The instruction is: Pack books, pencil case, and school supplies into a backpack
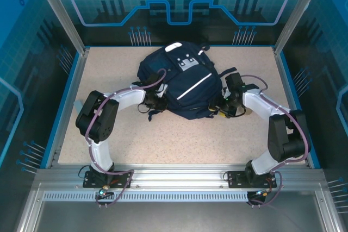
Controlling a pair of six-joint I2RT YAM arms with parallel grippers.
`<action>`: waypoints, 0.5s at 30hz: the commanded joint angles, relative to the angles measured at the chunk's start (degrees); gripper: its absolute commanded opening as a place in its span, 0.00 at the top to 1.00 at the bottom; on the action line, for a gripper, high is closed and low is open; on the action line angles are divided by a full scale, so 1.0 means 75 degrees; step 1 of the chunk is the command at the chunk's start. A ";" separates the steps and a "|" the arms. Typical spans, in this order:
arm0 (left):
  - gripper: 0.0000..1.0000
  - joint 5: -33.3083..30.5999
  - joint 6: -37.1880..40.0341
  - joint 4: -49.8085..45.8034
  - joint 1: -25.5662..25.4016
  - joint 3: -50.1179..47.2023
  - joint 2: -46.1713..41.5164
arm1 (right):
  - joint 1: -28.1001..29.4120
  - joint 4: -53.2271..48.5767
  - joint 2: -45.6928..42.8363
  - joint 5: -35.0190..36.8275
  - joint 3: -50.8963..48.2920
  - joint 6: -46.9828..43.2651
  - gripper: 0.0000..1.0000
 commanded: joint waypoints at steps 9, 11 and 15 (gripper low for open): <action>0.84 -0.0149 -0.0304 -0.0497 0.0058 0.0184 0.0371 | 0.0168 -0.0018 0.0050 0.0117 -0.0128 0.0184 0.47; 0.89 -0.0139 -0.0342 -0.0445 0.0046 0.0144 0.0227 | 0.0199 0.0005 0.0062 0.0124 -0.0171 0.0225 0.47; 0.95 -0.0017 -0.0369 -0.0432 0.0040 0.0050 -0.0250 | 0.0293 0.0075 0.0073 0.0131 -0.0234 0.0320 0.48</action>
